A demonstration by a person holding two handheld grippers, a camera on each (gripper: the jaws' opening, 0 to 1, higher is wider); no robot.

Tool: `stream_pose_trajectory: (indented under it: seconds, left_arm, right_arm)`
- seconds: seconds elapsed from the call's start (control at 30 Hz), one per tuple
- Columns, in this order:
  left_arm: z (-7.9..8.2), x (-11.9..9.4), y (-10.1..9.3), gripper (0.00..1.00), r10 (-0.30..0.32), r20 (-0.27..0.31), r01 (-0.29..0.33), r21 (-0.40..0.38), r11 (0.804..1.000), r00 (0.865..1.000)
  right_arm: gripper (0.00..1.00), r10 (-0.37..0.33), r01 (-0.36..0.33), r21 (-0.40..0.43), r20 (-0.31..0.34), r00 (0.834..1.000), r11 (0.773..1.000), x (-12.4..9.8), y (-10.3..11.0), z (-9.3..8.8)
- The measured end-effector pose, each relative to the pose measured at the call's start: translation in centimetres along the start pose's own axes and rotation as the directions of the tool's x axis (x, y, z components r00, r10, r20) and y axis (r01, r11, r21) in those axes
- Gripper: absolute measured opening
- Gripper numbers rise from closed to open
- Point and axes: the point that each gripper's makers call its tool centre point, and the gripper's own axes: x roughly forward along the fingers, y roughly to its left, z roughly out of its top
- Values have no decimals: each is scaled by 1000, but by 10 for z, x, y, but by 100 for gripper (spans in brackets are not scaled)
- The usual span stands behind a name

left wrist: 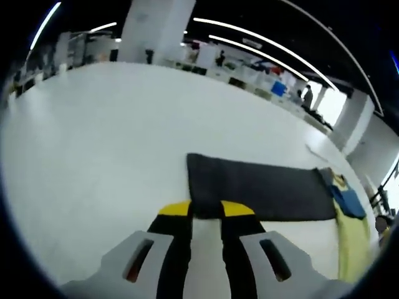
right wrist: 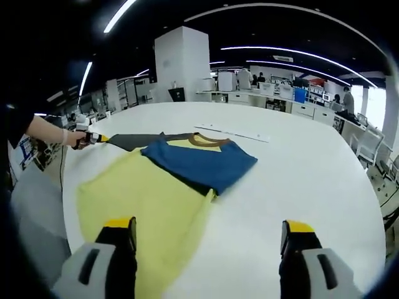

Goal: Fold the garment on the visible template until the final outline fits inside the template.

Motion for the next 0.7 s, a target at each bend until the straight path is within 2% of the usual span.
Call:
stream_pose_trajectory:
  seconds: [0.07, 0.13, 0.2, 0.27, 0.5, 0.7]
  left_arm:
    - [-1, 0, 0, 10, 4, 2, -4, 7, 1000, 1000]
    - [-3, -1, 2, 0, 8, -9, -8, -10, 1000, 1000]
    - [0, -6, -2, 0, 11, 12, -11, -5, 1000, 1000]
    - [4, -6, -8, 0, -13, 28, 12, 6, 1000, 1000]
    - [8, -8, -23, 0, -46, 42, 45, 8, 999, 998]
    - [23, -9, -46, 0, -106, 80, 105, 12, 994, 991]
  right_arm:
    - [97, 3, -3, 0, 4, 1000, 1000, 1, 1, 2]
    - [97, 5, -5, -1, 9, 1000, 1000, 1, 2, 4]
    - [97, 7, -7, -4, 5, 1000, 1000, 2, 2, 3]
    - [97, 9, -9, -5, 2, 1000, 1000, 4, 2, 2]
    - [97, 24, -24, -2, 10, 1000, 1000, 7, 5, 5]
    - [97, 32, -32, -6, 19, 999, 999, 8, 6, 8]
